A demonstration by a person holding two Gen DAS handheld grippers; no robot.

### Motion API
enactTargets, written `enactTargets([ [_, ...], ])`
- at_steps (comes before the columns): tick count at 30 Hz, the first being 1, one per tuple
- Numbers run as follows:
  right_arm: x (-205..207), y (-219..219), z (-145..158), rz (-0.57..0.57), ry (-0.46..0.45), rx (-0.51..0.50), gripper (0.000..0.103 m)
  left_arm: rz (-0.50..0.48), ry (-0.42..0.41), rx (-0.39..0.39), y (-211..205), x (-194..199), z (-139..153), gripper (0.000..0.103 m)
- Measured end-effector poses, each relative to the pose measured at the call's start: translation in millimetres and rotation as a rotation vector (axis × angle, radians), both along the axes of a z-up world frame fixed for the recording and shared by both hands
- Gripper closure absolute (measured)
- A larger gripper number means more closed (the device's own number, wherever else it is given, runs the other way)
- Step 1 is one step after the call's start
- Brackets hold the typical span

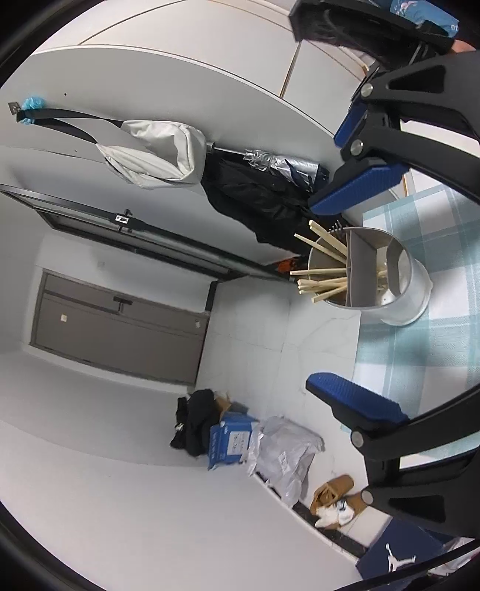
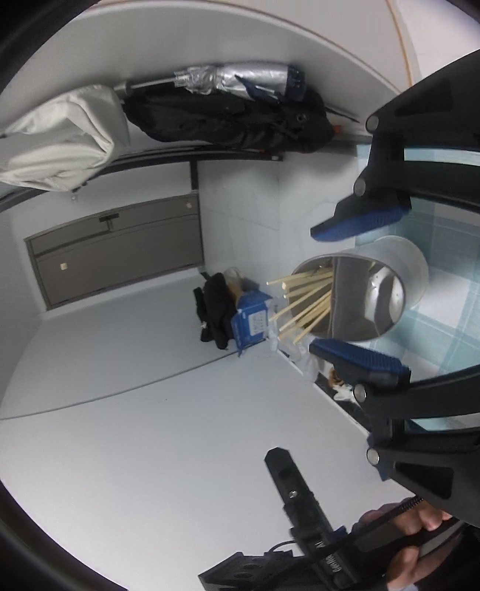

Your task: Organize utensils

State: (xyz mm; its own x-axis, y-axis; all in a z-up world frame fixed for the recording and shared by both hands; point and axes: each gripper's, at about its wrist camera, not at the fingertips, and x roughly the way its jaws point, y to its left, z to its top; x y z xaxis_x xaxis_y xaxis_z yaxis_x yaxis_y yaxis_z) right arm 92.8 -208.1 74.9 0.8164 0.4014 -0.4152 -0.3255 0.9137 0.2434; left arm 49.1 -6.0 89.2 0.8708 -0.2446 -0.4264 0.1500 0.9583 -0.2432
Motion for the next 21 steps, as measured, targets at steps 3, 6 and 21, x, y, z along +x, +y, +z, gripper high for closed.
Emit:
enactTargets([
  [3, -18, 3, 3, -0.007, -0.039, 0.001, 0.032, 0.041, -0.025, 0.009, 2, -13, 4, 0.003],
  [6, -39, 4, 6, -0.017, -0.09, -0.007, 0.015, 0.059, -0.04, 0.013, 3, -24, 5, 0.001],
  [21, -100, 3, -10, -0.075, -0.182, -0.035, 0.0, 0.167, -0.14, 0.078, 8, -69, -14, 0.001],
])
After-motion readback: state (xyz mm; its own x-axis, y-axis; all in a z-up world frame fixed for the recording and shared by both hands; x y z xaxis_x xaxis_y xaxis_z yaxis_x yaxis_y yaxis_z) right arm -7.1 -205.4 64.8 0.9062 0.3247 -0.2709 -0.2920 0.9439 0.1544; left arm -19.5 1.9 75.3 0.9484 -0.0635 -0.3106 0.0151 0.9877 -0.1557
